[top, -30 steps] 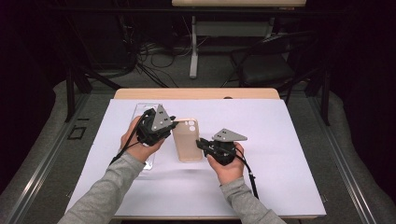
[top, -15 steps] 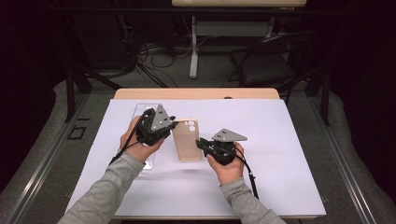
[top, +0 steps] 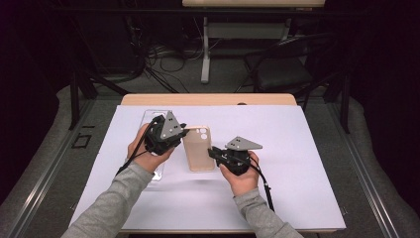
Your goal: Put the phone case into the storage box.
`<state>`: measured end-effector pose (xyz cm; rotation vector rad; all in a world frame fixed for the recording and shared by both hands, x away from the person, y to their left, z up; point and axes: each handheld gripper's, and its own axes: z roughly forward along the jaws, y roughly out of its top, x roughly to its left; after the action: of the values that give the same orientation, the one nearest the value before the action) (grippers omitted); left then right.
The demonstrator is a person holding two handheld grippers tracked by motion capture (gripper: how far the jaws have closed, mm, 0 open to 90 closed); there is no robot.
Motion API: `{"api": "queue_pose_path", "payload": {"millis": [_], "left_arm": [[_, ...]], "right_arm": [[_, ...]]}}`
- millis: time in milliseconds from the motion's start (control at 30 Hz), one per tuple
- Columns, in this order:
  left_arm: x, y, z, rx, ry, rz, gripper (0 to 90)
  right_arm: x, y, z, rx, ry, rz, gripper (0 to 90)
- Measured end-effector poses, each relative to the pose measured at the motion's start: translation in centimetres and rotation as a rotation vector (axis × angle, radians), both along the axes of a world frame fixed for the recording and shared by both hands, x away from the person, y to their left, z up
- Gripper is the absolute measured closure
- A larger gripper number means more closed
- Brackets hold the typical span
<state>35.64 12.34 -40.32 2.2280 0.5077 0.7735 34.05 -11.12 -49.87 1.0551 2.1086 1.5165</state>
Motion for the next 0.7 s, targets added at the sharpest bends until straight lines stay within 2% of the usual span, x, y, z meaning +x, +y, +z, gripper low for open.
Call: {"api": "queue_pose_path", "payload": {"millis": [333,467,700], "left_arm": [[0.0,-0.12,-0.09,-0.002,0.004,0.002,79.1],[0.02,-0.24,-0.21,0.0,0.006,0.0,79.1],[0.15,-0.25,-0.24,-0.002,0.003,0.0,79.1]], "right_arm": [[0.1,0.01,-0.07,0.009,0.016,0.002,80.0],[0.1,0.01,0.0,0.026,0.016,0.002,77.3],[0.08,0.08,0.01,0.021,0.01,0.004,73.1]]}}
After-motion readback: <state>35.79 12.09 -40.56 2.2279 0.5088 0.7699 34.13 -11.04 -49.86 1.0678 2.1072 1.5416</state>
